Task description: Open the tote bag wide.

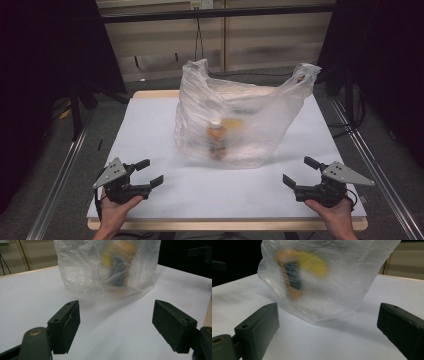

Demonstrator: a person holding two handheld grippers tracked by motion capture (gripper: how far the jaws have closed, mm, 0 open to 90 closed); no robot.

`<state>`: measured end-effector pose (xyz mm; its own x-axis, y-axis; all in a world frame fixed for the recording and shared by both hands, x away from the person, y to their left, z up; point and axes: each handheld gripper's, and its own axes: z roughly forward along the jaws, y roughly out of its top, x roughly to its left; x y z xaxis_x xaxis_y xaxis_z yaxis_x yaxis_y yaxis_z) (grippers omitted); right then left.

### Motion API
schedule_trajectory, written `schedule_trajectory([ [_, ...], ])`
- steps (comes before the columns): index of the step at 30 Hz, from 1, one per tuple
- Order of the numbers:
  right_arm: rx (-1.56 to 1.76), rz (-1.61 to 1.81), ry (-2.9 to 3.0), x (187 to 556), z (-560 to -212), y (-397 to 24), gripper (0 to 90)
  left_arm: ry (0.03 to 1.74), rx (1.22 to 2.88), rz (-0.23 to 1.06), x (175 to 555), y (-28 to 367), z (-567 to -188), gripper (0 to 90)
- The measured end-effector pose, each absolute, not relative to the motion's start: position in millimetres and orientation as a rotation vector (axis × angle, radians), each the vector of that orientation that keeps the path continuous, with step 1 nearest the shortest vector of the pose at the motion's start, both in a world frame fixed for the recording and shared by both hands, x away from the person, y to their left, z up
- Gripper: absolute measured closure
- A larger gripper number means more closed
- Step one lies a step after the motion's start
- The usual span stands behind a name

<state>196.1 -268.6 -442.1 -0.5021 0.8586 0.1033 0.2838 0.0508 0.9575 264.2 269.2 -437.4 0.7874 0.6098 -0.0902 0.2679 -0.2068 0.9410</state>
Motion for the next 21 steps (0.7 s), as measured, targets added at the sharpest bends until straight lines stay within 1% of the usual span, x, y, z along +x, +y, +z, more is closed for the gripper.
schedule_trajectory([
  [2,1.143,1.460,1.831,196.0,-442.0,-268.1,6.7,0.685,1.794,0.364,264.1,269.4,-437.4,25.9],
  [4,1.144,1.455,1.829,195.9,-441.9,-267.7,7.5,0.674,1.790,0.349,264.8,269.9,-437.8,27.4],
  [5,1.154,1.462,1.834,196.9,-441.9,-267.6,17.7,0.675,1.796,0.354,264.5,269.0,-437.6,31.4],
  [6,1.153,1.468,1.845,197.2,-441.9,-268.3,23.9,0.675,1.796,0.354,264.5,269.0,-437.6,32.4],
  [7,1.153,1.468,1.845,197.2,-441.9,-268.3,23.9,0.680,1.797,0.338,264.9,268.1,-437.7,32.4],
  [8,1.159,1.479,1.850,197.9,-442.4,-268.1,24.5,0.686,1.788,0.319,264.4,267.0,-437.9,36.0],
  [9,1.157,1.476,1.851,199.0,-442.3,-268.2,29.9,0.681,1.794,0.317,263.8,265.2,-437.1,41.4],
  [10,1.156,1.478,1.852,199.3,-441.8,-268.1,32.4,0.659,1.799,0.319,264.5,265.0,-436.5,44.9],
  [11,1.156,1.478,1.852,199.3,-441.8,-268.1,32.4,0.659,1.799,0.319,264.5,265.0,-436.5,48.5],
  [12,1.153,1.500,1.866,201.1,-439.9,-267.9,40.6,0.666,1.793,0.316,264.3,263.5,-435.4,53.2],
  [13,1.141,1.490,1.864,202.6,-439.6,-268.0,41.2,0.664,1.794,0.314,264.3,262.1,-434.4,55.5],
  [14,1.152,1.498,1.868,203.9,-438.4,-266.5,44.0,0.648,1.794,0.291,265.1,258.2,-433.4,58.6],
  [15,1.153,1.510,1.883,206.6,-437.4,-265.3,47.7,0.650,1.804,0.302,264.9,256.8,-432.6,62.8],
  [16,1.153,1.510,1.883,206.6,-437.4,-265.3,47.7,0.650,1.804,0.302,264.9,256.8,-432.6,65.6],
  [17,1.137,1.519,1.900,210.6,-435.4,-262.8,56.8,0.623,1.815,0.287,266.7,253.6,-431.5,70.8],
  [18,1.134,1.535,1.908,213.0,-434.1,-261.5,61.0,0.627,1.816,0.281,267.0,252.0,-431.0,74.8],
  [21,1.132,1.570,1.918,219.1,-430.1,-260.9,70.5,0.611,1.820,0.255,272.2,247.5,-430.3,82.8],
])
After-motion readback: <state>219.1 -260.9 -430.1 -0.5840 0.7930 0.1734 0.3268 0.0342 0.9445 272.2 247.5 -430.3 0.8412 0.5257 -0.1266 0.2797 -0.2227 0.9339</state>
